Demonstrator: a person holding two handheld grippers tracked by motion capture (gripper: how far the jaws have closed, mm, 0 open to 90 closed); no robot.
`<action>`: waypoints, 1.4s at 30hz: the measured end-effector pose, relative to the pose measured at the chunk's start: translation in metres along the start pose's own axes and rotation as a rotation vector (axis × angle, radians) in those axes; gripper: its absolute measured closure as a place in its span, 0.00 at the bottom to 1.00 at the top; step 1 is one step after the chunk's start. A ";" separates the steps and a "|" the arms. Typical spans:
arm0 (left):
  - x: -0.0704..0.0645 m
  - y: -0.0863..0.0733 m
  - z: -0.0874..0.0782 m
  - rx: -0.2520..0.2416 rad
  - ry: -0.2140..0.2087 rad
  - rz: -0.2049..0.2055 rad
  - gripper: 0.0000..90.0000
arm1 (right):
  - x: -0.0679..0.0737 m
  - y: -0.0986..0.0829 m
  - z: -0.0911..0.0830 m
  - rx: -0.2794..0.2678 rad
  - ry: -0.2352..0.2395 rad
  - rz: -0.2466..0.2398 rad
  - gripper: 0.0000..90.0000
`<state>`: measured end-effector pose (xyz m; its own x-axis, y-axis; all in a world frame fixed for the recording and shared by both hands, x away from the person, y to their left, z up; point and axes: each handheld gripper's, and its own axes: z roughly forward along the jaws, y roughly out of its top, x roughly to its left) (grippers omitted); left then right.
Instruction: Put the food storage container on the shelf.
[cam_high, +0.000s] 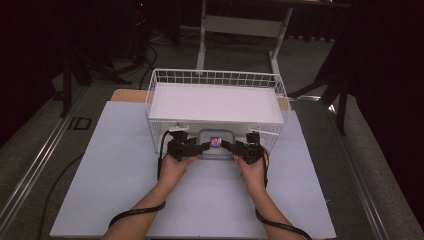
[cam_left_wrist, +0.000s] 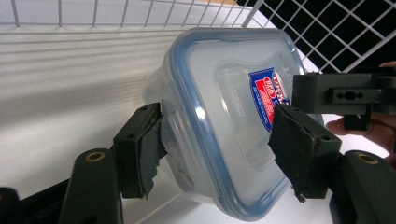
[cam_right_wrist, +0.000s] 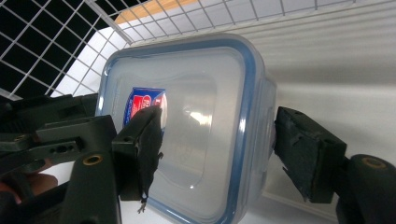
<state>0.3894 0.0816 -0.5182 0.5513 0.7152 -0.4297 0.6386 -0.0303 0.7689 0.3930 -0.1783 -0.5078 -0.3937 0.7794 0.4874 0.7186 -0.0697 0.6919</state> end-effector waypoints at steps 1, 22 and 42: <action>0.001 0.000 0.001 0.000 -0.001 0.002 0.39 | 0.000 0.000 0.001 0.000 -0.003 -0.004 0.36; -0.002 -0.002 -0.020 -0.017 0.013 0.011 0.42 | 0.009 -0.004 -0.014 -0.066 -0.056 -0.124 0.38; -0.033 -0.032 -0.082 0.034 -0.038 0.119 0.32 | 0.044 -0.024 -0.046 -0.073 -0.045 -0.290 0.38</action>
<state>0.3065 0.1157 -0.4901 0.6434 0.6784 -0.3547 0.5852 -0.1370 0.7992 0.3325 -0.1711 -0.4787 -0.5496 0.8000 0.2406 0.5362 0.1169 0.8359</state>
